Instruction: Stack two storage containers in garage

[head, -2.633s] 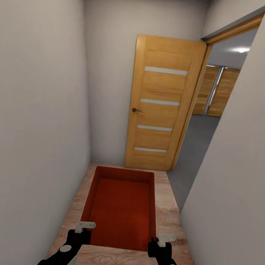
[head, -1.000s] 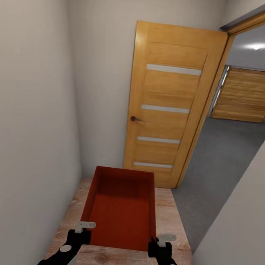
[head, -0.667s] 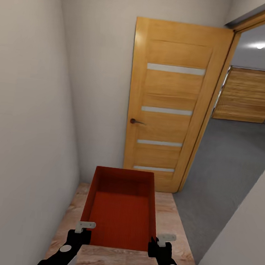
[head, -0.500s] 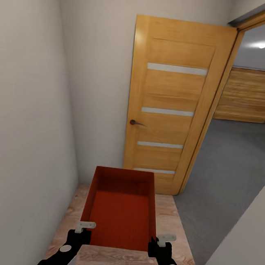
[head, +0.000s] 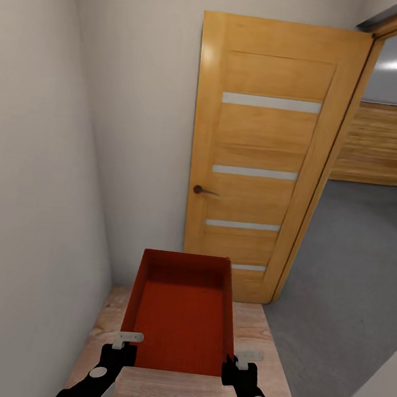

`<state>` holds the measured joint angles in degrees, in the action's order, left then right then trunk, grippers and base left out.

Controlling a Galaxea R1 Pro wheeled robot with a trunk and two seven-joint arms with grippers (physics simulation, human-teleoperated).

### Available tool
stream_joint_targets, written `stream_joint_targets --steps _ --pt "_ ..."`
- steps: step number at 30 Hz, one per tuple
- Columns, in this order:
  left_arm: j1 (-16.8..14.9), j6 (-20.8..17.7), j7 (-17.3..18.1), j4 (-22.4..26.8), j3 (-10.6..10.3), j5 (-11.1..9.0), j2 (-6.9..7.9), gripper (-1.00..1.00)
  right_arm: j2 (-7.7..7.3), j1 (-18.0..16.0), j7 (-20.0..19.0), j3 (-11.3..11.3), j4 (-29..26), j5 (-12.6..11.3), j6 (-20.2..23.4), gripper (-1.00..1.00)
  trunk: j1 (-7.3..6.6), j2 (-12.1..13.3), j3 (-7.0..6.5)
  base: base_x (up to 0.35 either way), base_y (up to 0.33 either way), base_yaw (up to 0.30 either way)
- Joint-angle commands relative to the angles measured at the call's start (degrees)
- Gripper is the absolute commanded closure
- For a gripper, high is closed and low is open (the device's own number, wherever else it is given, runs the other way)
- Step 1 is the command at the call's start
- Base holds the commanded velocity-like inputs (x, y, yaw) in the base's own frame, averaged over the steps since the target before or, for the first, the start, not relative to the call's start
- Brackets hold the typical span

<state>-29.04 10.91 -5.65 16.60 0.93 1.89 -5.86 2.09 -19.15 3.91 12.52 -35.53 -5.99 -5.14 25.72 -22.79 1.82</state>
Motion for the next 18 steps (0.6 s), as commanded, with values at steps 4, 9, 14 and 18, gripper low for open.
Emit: stream_joint_targets --steps 4,9,14,18 --pt "-0.05 0.25 -2.53 -0.16 0.83 -0.04 2.08 1.0 -0.05 -0.1 -0.84 0.58 -0.15 -0.35 -2.77 1.0 0.07 -0.12 0.13 0.333 0.0 0.0" --pt "-0.05 0.25 -2.53 -0.16 0.83 -0.04 2.08 1.0 -0.07 -0.1 -0.84 0.58 -0.15 -0.36 -2.77 1.0 0.07 -0.12 0.13 0.333 0.0 0.0" --pt "-0.05 0.45 -2.53 -0.13 0.83 -0.04 2.08 1.0 -0.06 -0.1 -0.84 0.58 -0.16 -0.37 -2.75 1.0 0.07 -0.12 0.13 0.315 0.0 0.0" --pt "-0.05 2.14 -2.53 -0.16 0.83 -0.04 2.08 1.0 -0.06 -0.1 -0.84 0.58 -0.15 -0.38 -2.77 1.0 0.07 -0.12 0.13 0.075 0.0 0.0"
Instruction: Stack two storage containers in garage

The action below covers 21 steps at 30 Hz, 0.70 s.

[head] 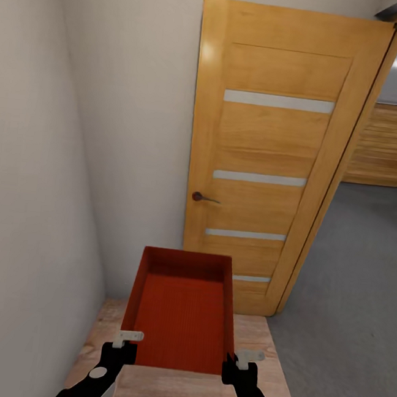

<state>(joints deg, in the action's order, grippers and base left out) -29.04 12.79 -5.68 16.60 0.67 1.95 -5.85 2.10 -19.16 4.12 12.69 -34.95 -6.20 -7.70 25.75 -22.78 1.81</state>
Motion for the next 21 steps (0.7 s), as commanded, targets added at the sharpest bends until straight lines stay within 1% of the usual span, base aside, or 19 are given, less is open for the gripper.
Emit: stream_joint_targets --steps 1,2,5,14,21 --pt "-0.05 0.51 -2.5 -0.16 1.09 -0.11 2.07 1.0 -0.07 -0.09 -1.04 0.41 -0.74 -0.17 -0.21 1.0 0.04 -0.13 0.13 0.017 0.0 0.0" --pt "-0.05 0.64 -2.5 -0.16 1.1 -0.11 2.07 1.0 -0.07 -0.09 -1.07 0.41 -0.74 -0.17 -0.17 1.0 0.04 -0.13 0.13 0.009 0.0 0.0" --pt "-0.05 0.82 -2.49 -0.15 1.09 -0.11 2.07 1.0 -0.08 -0.09 -1.21 0.41 -0.74 -0.2 -0.13 1.0 0.04 -0.13 0.13 0.001 0.0 -0.194" --pt "-0.05 0.71 -2.5 -0.13 0.91 -0.13 1.34 1.0 -0.06 -0.09 -1.22 0.41 -0.74 -0.17 -0.11 1.0 0.04 -0.13 0.13 0.0 0.0 -0.248" --pt "-0.05 0.75 -2.93 -0.09 0.92 -0.18 1.26 1.0 -0.07 -0.09 -1.22 0.41 -0.74 -0.18 -0.12 1.0 0.04 -0.13 0.13 0.0 0.0 -0.25"
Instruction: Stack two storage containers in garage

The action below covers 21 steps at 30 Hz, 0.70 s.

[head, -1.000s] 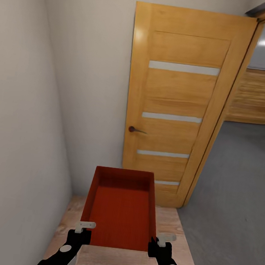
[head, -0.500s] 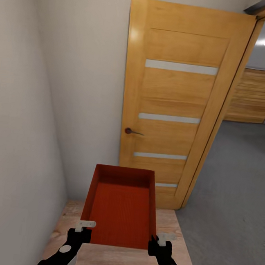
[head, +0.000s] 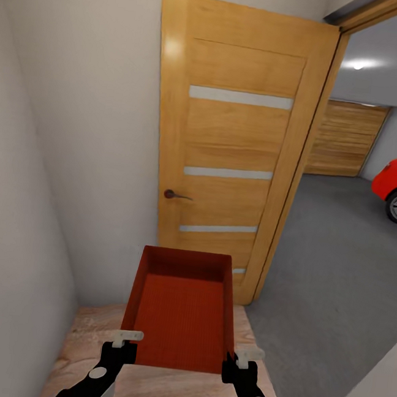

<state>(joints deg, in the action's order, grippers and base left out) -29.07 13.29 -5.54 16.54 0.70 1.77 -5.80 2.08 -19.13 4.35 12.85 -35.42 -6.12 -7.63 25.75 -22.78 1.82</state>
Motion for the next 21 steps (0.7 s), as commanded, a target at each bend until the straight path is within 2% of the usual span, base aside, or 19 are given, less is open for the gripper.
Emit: stream_joint_targets --steps 1,21 --pt "-0.02 0.25 -3.07 -0.04 0.88 0.0 1.22 1.0 -0.05 -0.12 -1.45 0.24 -0.27 -0.23 -0.2 1.0 0.03 -0.14 0.13 0.0 0.0 -0.235" --pt "-0.02 0.34 -3.16 -0.02 0.8 0.08 1.32 1.0 -0.04 -0.12 -1.45 0.24 -0.27 -0.23 -0.16 1.0 0.03 -0.14 0.13 0.0 0.0 -0.241"
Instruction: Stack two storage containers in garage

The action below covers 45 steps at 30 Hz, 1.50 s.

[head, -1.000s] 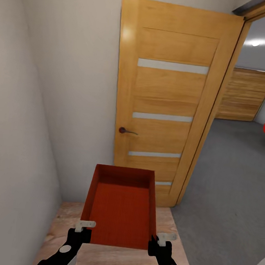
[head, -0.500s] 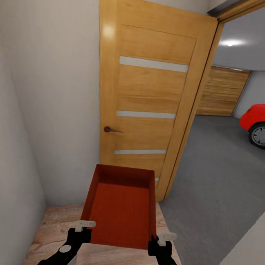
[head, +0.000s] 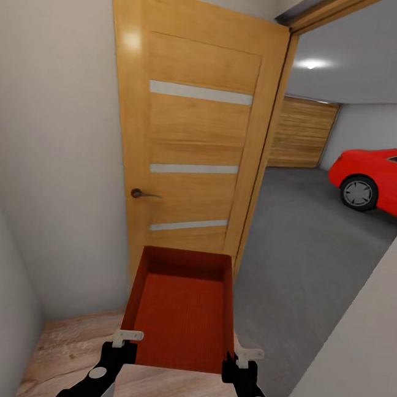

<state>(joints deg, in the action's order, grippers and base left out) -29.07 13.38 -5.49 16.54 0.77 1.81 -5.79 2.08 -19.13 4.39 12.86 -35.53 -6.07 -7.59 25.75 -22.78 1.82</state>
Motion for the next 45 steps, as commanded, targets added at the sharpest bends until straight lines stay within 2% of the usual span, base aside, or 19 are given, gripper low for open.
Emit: stream_joint_targets --steps 1,32,40,45 --pt "-0.02 0.24 -3.21 -0.02 0.73 0.04 1.31 1.0 -0.04 -0.12 -1.49 0.23 -0.15 -0.28 -0.18 1.0 0.03 -0.14 0.13 0.0 0.0 -0.253" --pt "-0.02 0.25 -3.21 -0.02 0.81 0.04 1.31 1.0 -0.04 -0.12 -1.49 0.23 -0.15 -0.26 -0.21 1.0 0.03 -0.14 0.13 0.0 0.0 -0.253" --pt "-0.02 0.23 -3.21 -0.02 0.81 0.04 1.31 1.0 -0.06 -0.12 -1.49 0.23 -0.15 -0.26 -0.22 1.0 0.03 -0.14 0.13 0.0 0.014 -0.028" --pt "-0.02 0.16 -3.26 -0.03 0.81 0.04 1.3 1.0 -0.06 -0.12 -1.49 0.23 -0.15 -0.27 -0.23 1.0 0.03 -0.14 0.13 0.0 0.229 0.0"
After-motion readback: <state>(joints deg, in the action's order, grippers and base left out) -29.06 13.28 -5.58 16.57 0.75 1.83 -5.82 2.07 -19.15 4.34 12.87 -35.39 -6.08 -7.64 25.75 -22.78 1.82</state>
